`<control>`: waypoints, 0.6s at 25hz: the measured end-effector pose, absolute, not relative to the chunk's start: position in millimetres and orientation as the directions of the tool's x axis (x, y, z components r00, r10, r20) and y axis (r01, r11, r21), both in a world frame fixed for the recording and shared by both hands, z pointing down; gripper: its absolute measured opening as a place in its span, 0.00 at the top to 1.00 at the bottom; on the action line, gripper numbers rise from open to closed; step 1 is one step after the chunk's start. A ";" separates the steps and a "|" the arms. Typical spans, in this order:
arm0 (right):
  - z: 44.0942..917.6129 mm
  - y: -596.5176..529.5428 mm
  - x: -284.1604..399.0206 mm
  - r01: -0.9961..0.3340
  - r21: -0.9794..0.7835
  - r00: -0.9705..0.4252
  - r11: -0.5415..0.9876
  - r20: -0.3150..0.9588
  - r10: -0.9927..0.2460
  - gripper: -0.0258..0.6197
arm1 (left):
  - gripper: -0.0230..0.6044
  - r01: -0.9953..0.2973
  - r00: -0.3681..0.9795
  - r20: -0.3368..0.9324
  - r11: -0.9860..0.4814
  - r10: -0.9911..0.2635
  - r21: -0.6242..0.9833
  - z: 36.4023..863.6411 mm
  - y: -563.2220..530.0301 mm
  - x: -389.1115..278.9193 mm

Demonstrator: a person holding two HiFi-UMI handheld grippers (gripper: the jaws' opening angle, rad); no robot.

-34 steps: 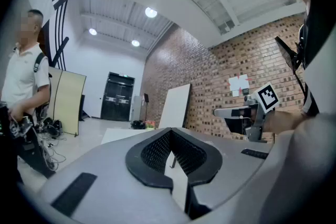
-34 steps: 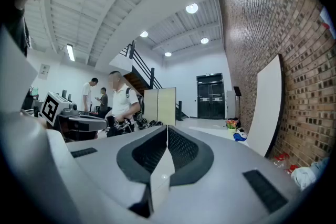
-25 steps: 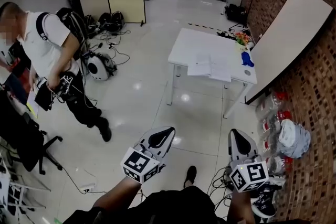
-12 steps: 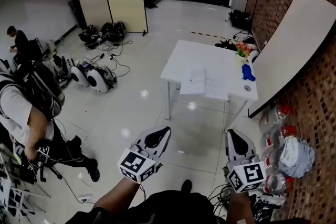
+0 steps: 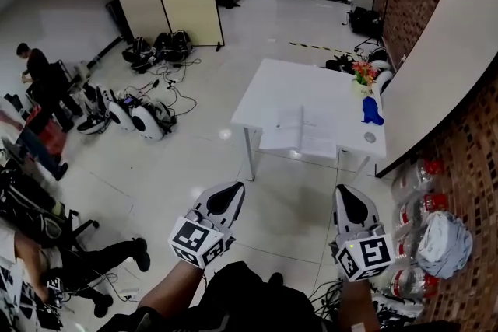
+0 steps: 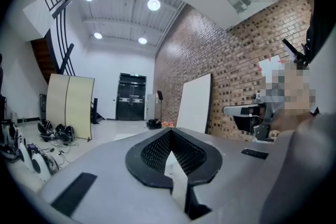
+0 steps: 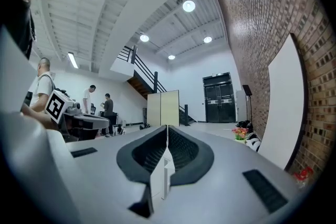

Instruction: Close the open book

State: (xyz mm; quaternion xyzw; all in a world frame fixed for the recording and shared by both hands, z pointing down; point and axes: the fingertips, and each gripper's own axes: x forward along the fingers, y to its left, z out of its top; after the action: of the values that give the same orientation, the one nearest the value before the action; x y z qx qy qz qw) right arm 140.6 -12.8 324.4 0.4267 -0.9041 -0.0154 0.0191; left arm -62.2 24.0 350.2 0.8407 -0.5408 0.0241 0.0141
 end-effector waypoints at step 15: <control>339.5 -153.7 67.9 -0.781 0.081 -0.617 0.619 0.053 -0.785 0.96 | 0.97 -0.873 0.487 0.039 -0.487 -0.872 0.018 372.0 -130.0 -117.2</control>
State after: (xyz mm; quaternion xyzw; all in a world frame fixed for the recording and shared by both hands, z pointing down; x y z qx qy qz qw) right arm 67.9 -153.7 339.5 0.4356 -0.8988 -0.0249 0.0417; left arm -117.2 -130.0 372.0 0.8621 -0.5063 0.0121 0.0177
